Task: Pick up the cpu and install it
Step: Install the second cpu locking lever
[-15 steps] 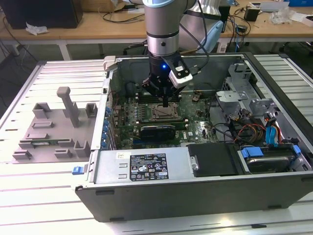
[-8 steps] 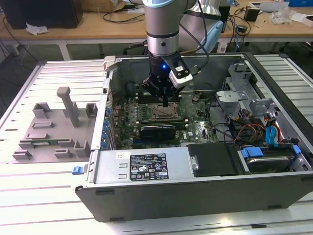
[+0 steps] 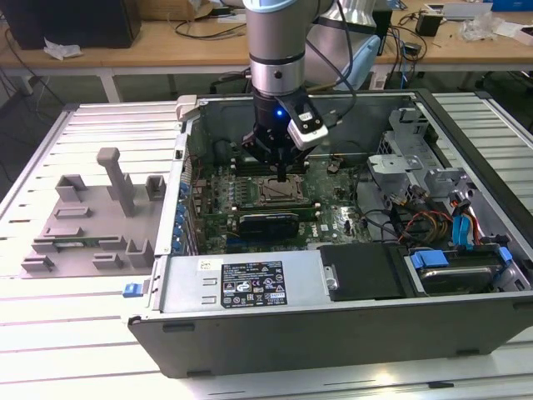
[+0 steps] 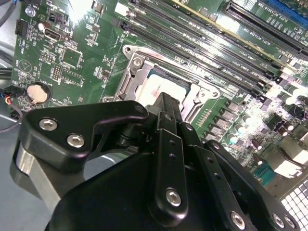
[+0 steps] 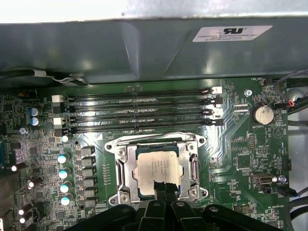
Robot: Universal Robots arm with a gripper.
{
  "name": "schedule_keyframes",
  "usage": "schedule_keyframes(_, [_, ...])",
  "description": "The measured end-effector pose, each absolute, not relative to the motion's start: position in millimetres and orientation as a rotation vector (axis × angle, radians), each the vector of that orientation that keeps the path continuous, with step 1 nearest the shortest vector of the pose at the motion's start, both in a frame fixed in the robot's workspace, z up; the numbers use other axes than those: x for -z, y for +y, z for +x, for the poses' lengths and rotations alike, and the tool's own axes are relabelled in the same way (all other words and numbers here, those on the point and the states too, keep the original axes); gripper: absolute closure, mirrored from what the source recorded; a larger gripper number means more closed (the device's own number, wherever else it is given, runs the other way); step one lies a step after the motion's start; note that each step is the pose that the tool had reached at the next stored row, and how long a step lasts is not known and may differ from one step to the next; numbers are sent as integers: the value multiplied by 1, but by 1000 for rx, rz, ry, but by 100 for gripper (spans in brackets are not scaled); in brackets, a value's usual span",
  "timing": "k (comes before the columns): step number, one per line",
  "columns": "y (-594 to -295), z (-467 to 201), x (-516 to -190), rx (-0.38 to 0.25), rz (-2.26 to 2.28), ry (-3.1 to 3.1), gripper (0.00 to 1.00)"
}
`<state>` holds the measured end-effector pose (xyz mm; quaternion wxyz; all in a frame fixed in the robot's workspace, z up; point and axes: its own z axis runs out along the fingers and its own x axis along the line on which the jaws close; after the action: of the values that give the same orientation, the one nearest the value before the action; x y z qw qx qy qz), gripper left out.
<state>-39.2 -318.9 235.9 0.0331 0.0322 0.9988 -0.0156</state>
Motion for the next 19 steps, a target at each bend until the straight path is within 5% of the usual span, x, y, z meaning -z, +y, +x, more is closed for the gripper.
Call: schedule_keyframes(19, [-337,-39,-238,48,99,3073,89])
